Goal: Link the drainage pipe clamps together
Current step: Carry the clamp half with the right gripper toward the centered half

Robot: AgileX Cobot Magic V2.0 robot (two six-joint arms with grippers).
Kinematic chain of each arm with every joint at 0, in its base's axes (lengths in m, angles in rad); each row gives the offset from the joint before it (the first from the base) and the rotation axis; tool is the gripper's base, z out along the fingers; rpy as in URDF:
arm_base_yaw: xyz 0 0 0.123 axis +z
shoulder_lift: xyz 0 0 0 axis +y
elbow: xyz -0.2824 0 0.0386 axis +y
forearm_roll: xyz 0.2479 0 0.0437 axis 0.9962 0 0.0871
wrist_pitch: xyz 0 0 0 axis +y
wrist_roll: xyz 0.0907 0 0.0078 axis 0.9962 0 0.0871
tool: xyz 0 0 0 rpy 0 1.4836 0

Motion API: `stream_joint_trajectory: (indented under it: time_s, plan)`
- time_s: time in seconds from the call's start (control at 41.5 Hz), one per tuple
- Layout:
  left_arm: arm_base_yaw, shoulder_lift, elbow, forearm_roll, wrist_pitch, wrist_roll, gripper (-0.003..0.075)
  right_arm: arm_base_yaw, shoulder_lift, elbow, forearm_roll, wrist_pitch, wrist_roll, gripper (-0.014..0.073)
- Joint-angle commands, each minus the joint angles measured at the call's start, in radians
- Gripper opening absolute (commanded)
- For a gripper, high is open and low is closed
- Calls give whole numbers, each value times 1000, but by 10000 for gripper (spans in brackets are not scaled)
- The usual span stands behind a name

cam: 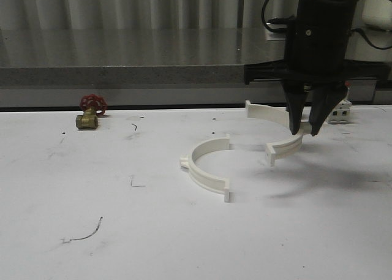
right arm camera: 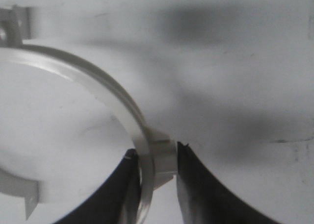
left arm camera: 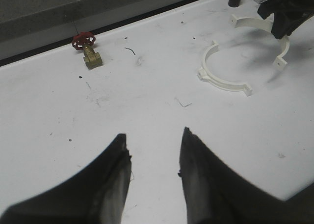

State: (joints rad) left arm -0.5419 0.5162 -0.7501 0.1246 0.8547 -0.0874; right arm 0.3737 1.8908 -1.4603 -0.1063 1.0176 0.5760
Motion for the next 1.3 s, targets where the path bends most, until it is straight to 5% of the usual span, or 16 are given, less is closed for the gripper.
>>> stream_joint_trajectory:
  time_s: [0.0, 1.278]
  plan:
    - [1, 6, -24, -2, -66, -3, 238, 4, -42, -33, -49, -12, 68, 189]
    - [1, 6, -24, -2, -66, -3, 238, 52, 31, -31, 21, -86, 146, 189]
